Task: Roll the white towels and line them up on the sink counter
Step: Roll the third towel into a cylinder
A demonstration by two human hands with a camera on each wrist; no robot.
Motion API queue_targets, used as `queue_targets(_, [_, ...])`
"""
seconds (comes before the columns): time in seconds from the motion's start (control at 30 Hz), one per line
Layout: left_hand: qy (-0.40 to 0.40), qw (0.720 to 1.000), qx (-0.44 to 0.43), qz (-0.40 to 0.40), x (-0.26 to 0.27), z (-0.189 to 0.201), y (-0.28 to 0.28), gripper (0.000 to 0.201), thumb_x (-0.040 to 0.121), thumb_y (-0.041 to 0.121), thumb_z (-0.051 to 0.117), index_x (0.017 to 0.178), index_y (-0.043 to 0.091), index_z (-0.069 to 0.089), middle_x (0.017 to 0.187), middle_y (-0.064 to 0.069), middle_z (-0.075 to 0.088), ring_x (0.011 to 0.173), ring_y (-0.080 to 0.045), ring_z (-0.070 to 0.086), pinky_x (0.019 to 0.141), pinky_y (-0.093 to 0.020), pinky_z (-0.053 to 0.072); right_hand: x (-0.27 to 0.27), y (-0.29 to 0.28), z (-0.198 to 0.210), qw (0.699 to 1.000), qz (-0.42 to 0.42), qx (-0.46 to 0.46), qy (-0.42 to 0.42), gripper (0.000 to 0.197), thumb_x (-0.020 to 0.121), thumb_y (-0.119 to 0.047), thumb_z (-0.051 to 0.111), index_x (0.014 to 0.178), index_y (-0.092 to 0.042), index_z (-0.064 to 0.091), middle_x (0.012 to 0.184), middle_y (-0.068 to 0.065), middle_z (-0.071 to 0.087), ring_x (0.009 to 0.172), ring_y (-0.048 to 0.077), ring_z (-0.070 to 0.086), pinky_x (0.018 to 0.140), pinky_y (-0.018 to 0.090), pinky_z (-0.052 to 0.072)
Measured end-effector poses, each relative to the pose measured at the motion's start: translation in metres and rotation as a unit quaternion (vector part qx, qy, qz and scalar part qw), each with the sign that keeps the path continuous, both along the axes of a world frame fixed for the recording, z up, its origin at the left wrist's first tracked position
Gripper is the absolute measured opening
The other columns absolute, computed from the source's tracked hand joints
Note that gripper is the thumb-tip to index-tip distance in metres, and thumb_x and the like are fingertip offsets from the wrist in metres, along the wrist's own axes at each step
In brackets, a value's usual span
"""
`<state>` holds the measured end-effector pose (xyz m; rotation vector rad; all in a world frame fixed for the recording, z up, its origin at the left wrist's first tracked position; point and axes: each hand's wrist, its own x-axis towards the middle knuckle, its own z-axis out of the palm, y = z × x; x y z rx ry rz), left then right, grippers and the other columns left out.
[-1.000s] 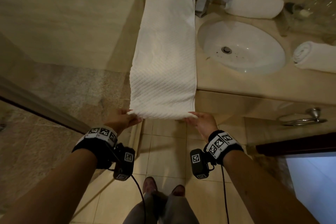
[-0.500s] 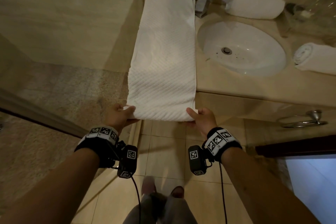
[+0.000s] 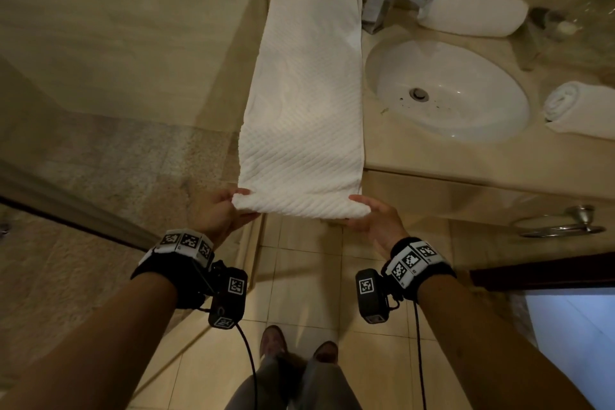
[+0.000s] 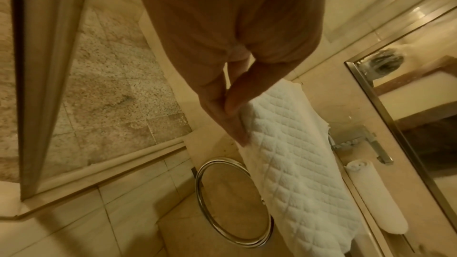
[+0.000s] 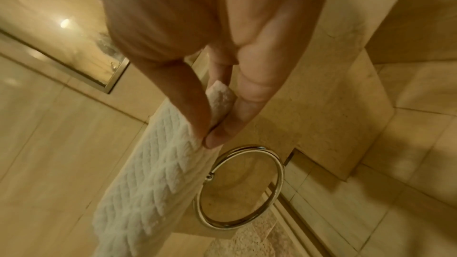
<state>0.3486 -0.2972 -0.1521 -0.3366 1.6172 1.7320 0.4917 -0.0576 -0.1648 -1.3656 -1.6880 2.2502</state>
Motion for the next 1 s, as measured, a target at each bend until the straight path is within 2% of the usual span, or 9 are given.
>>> queue_targets(0.07, [0.002,1.0,0.003,-0.021,0.0,-0.002,-0.001,0.03,0.082,-0.018,0.049,0.109,-0.009,0.058,0.118,-0.023,0.062,0.108,-0.033,0.063,0.088,-0.039,0.056,0.002,0.001,-0.005,0.999,0.027,0.041,-0.007,0.05,0.071,0.019,0.07,0.112,-0.01,0.064,0.12,0.014,0.059,0.108,0.027,0.058,0.086,0.033,0.053])
queue_targets(0.13, [-0.002,1.0,0.006,-0.017,-0.001,-0.003,-0.002,0.035,0.084,-0.017,0.052,0.118,-0.011,0.055,0.119,-0.022,0.063,0.107,-0.031,0.064,0.084,-0.034,0.058,0.003,0.0,-0.005,0.997,0.04,0.065,-0.013,0.048,0.072,0.012,0.073,0.111,-0.013,0.065,0.114,0.01,0.063,0.102,0.022,0.061,0.088,0.032,0.052])
queue_targets(0.3, [0.013,1.0,-0.008,0.02,0.001,-0.002,0.002,0.021,0.092,0.004,0.059,0.109,-0.007,0.058,0.1,-0.02,0.063,0.087,-0.024,0.065,0.075,-0.03,0.06,0.001,-0.002,-0.003,0.998,0.014,0.06,0.015,0.033,0.084,0.0,0.068,0.117,0.0,0.061,0.083,0.007,0.063,0.066,0.014,0.056,0.062,0.025,0.048])
queue_targets(0.4, [0.051,0.995,-0.086,0.006,-0.005,-0.007,0.002,0.023,0.092,0.023,0.061,0.106,0.005,0.062,0.099,-0.012,0.064,0.083,-0.018,0.06,0.072,-0.029,0.056,-0.005,-0.001,-0.001,0.997,0.017,0.075,-0.003,0.03,0.087,-0.017,0.07,0.113,-0.004,0.061,0.09,0.01,0.063,0.068,0.017,0.054,0.056,0.029,0.044])
queue_targets(0.53, [0.105,0.976,-0.19,-0.026,-0.018,-0.011,0.005,0.033,0.088,0.044,0.062,0.104,0.015,0.063,0.104,-0.009,0.066,0.085,-0.02,0.057,0.066,-0.029,0.045,-0.012,0.001,0.004,0.998,0.015,0.066,0.01,0.032,0.086,-0.026,0.071,0.11,-0.008,0.062,0.102,0.009,0.069,0.083,0.022,0.064,0.067,0.033,0.054])
queue_targets(0.7, [0.052,0.985,-0.165,0.002,-0.027,-0.005,0.018,0.037,0.085,0.035,0.067,0.102,0.004,0.061,0.11,-0.013,0.065,0.098,-0.025,0.064,0.067,-0.031,0.054,-0.023,-0.002,0.007,0.998,-0.011,0.055,0.015,0.06,0.061,-0.038,0.083,0.107,-0.004,0.067,0.106,0.016,0.071,0.099,0.034,0.068,0.085,0.058,0.054])
queue_targets(0.8, [0.057,0.984,-0.169,0.028,-0.031,0.005,0.027,0.034,0.082,0.022,0.072,0.1,-0.001,0.056,0.109,-0.019,0.062,0.091,-0.032,0.065,0.075,-0.043,0.058,-0.028,-0.004,0.012,0.994,-0.034,0.095,0.031,0.048,0.063,-0.034,0.082,0.104,-0.016,0.062,0.111,0.012,0.066,0.103,0.035,0.065,0.081,0.056,0.056])
queue_targets(0.9, [0.128,0.975,-0.184,0.013,-0.031,0.014,0.035,0.033,0.081,0.015,0.072,0.104,0.008,0.049,0.108,-0.014,0.054,0.084,-0.032,0.064,0.064,-0.048,0.059,-0.03,-0.008,0.019,0.986,-0.01,0.158,0.046,0.037,0.067,-0.031,0.077,0.094,-0.036,0.052,0.115,0.003,0.054,0.103,0.032,0.061,0.072,0.053,0.058])
queue_targets(1.0, [0.165,0.971,-0.173,0.002,-0.031,0.017,0.037,0.016,0.083,0.015,0.073,0.097,0.013,0.065,0.108,-0.014,0.061,0.079,-0.028,0.065,0.05,-0.036,0.059,-0.031,-0.008,0.02,0.987,-0.017,0.151,0.051,0.014,0.087,-0.014,0.068,0.085,-0.026,0.061,0.11,0.011,0.056,0.087,0.031,0.064,0.058,0.045,0.06])
